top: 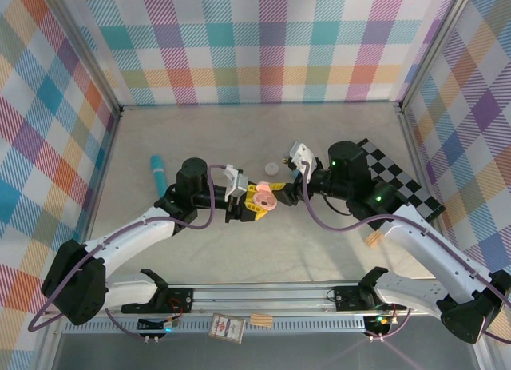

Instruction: Insert the wireless bluetooth earbuds into the charging case

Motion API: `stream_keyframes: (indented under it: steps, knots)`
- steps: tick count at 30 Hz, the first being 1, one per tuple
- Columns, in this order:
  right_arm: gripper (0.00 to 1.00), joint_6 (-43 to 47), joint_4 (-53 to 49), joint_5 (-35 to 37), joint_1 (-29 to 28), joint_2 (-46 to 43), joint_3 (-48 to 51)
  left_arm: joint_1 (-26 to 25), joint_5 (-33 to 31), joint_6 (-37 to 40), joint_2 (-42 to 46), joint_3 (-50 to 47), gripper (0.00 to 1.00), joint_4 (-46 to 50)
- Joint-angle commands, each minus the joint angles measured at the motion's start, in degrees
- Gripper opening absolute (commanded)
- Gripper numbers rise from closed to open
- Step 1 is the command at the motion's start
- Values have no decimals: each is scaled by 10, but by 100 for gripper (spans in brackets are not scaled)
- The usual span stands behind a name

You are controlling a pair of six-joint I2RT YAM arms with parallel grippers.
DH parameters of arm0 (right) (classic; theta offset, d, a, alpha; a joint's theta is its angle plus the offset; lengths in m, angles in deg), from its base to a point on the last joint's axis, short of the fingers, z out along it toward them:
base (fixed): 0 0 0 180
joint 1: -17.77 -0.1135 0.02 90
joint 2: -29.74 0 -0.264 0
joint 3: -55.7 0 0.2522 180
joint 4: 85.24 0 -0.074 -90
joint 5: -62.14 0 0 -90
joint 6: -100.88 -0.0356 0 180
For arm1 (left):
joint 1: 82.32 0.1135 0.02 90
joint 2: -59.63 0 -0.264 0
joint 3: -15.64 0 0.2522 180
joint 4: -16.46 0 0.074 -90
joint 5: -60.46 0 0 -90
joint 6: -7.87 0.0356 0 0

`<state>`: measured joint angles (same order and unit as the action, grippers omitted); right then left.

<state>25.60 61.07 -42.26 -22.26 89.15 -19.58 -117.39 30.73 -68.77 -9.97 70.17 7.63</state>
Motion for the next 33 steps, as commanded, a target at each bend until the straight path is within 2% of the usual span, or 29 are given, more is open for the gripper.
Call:
stream_keyframes:
  steps: [1, 7, 12, 17, 20, 22, 27, 33]
  knots:
    - [76, 26, -1, -47, 4, 6, -3, -8, 33, 14, 17, 21, 33, -16]
    - [67, 32, -16, -53, 4, 17, -4, -8, 30, 15, 16, 25, 33, -16]
    - [67, 9, -25, -44, 3, 22, -10, -8, 30, 15, 13, 26, 33, -16]
    - [72, 9, -24, -59, 4, 8, -3, -8, 20, 13, 9, 25, 33, -18]
    - [80, 5, -12, -63, 5, -14, 9, -8, 10, 15, 7, 22, 33, -22]
    - [82, -6, -1, -68, 9, -32, 18, -8, 8, 15, 5, 21, 33, -24]
    - [77, -1, -18, -56, 12, -29, 16, -8, 15, 3, 4, 22, 33, -40]
    - [68, 3, -11, -80, 12, -8, 12, -8, 20, -5, 11, 24, 33, -41]
